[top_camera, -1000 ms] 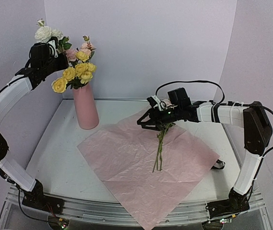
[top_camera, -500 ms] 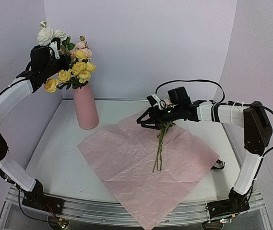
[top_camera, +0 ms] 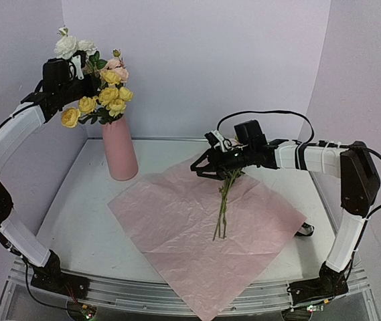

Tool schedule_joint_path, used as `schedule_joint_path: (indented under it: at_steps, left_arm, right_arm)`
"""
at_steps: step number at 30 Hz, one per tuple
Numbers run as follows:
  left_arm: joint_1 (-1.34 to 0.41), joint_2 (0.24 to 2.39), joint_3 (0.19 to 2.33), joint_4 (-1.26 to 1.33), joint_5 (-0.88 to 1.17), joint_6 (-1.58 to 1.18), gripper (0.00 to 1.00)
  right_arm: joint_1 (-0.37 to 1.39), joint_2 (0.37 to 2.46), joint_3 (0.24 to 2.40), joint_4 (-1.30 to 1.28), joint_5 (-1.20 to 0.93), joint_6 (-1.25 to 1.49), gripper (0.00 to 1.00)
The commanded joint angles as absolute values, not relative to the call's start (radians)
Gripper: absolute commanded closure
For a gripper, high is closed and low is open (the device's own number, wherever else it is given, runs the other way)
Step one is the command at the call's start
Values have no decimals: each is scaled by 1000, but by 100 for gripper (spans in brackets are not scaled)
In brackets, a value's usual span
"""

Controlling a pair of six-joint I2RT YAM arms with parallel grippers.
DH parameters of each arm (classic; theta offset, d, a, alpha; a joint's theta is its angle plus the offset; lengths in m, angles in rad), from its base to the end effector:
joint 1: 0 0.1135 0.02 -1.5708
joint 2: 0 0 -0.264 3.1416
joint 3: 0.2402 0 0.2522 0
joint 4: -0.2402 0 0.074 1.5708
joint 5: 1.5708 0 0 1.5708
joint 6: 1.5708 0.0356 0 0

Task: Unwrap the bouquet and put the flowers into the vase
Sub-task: Insert the fake flower into the vase.

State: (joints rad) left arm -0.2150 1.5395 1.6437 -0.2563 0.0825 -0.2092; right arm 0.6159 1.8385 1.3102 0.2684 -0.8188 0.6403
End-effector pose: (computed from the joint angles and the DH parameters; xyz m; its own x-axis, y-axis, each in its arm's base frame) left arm 0.3485 -0.0791 0.4459 -0.2055 -0.1670 -0.9643 0.2551 0.9421 -0.2175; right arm 0.3332 0.2677 0.2712 -0.7482 -0.0295 -0.6629 -0.6531 0.2089 0.7279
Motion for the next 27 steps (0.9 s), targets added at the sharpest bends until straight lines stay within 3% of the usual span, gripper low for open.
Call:
schedule_joint_path:
  at_steps: [1, 9, 27]
  left_arm:
    - [-218, 1567, 1769, -359, 65, -184, 100]
    - [-218, 1600, 1946, -411, 74, -137, 100]
    - [-219, 1682, 1816, -449, 157, -131, 100]
  right_arm:
    - [613, 1844, 1353, 281, -833, 646, 46]
    - [613, 1849, 1358, 281, -833, 648, 46]
    - [612, 1873, 1383, 281, -847, 650, 46]
